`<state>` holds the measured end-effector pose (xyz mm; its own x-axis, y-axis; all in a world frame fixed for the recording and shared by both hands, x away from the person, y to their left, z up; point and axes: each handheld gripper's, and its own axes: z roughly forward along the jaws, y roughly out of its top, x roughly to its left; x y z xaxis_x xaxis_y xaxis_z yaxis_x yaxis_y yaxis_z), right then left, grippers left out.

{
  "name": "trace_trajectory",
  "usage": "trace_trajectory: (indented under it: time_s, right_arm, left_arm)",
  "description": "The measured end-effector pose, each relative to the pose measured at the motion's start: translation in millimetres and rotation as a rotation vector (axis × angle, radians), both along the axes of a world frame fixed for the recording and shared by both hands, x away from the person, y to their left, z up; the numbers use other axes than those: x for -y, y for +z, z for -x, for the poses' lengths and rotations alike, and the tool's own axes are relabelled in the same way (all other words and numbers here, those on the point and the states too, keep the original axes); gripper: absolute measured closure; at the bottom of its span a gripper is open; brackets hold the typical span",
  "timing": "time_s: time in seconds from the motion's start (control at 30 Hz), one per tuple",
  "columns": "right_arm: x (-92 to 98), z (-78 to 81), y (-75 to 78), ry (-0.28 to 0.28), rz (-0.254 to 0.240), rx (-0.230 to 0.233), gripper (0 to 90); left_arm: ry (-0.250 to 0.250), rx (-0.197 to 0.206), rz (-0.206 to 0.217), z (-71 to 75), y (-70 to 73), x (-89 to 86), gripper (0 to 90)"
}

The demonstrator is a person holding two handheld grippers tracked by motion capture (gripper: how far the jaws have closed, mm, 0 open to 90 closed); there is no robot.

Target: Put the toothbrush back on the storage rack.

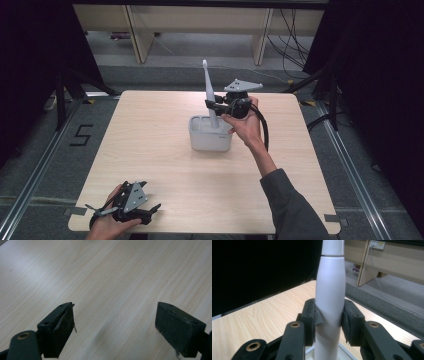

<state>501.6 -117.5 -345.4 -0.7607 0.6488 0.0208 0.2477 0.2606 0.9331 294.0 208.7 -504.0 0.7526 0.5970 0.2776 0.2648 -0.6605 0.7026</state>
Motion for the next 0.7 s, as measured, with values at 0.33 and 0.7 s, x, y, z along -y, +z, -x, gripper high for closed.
trace_trajectory:
  time_s: [0.33,0.7]
  right_arm:
    - [-6.2,-13.7,-16.4,-0.025,0.002,-0.014,66.8]
    - [-12.1,-18.4,-29.9,-0.04,0.025,-0.019,66.7]
  left_arm:
    - [0.0,-0.001,0.0,-0.1,-0.1,-0.2,15.2]
    - [-0.006,0.001,0.0,0.1,0.8,-0.3,15.2]
